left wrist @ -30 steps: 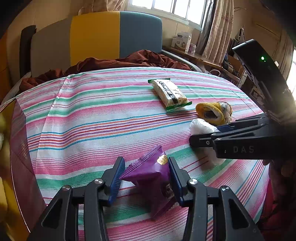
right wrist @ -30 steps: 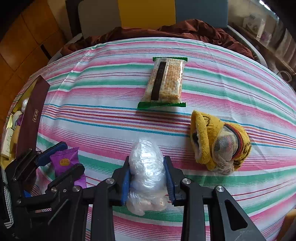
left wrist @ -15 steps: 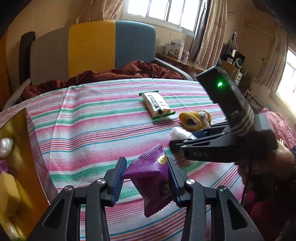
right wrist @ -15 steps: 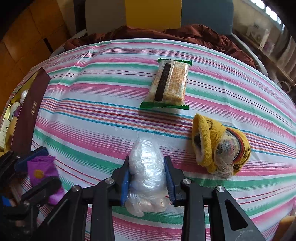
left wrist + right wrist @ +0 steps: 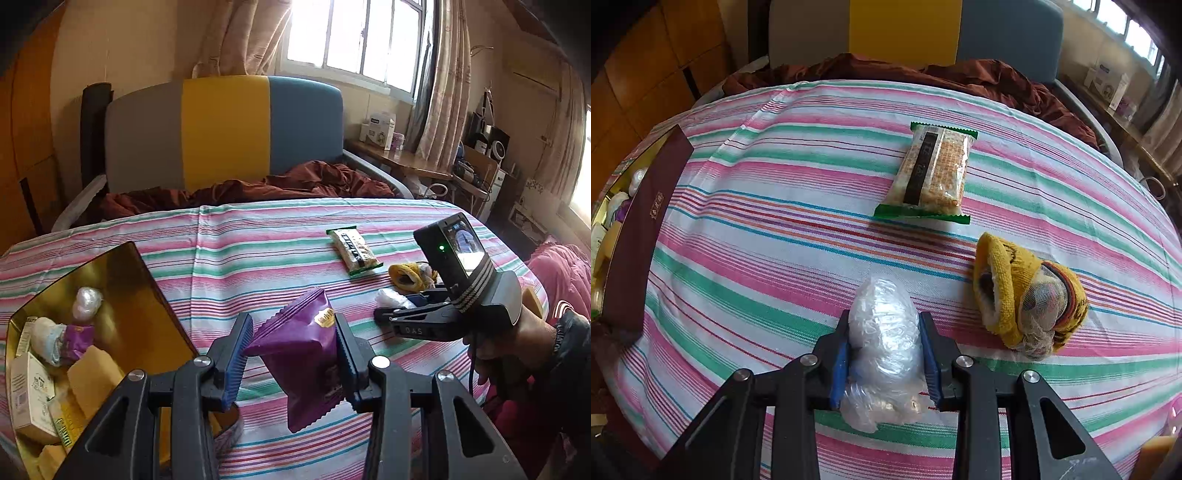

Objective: Organize objects
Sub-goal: 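Carry the purple packet over the gold tray with the left gripper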

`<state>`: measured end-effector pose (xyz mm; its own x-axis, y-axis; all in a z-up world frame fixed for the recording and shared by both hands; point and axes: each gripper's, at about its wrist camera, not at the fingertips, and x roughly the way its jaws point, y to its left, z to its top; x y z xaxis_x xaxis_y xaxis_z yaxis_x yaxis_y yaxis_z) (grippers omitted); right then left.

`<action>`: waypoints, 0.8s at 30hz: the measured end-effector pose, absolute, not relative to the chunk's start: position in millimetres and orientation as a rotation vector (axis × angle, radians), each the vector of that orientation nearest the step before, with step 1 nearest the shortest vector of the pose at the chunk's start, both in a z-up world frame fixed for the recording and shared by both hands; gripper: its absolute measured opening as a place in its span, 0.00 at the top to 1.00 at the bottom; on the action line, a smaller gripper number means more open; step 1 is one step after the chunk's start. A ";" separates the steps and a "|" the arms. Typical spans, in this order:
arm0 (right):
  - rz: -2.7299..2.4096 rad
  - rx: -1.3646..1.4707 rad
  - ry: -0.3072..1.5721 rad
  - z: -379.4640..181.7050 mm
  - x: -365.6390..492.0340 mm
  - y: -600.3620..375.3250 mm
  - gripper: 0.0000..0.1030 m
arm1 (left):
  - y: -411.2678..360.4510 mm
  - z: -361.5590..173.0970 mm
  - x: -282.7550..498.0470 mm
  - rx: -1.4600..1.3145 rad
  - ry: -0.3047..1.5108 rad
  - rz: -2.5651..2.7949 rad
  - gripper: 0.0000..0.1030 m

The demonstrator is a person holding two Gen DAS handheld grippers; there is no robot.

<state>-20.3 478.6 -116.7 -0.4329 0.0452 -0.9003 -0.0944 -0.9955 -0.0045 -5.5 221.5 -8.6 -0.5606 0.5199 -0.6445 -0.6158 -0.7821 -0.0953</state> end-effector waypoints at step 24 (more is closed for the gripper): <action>2.584 -1.584 -0.058 -118.7 -20.5 459.5 0.65 | 29.9 -29.5 -46.8 -1.100 -0.175 2.568 0.58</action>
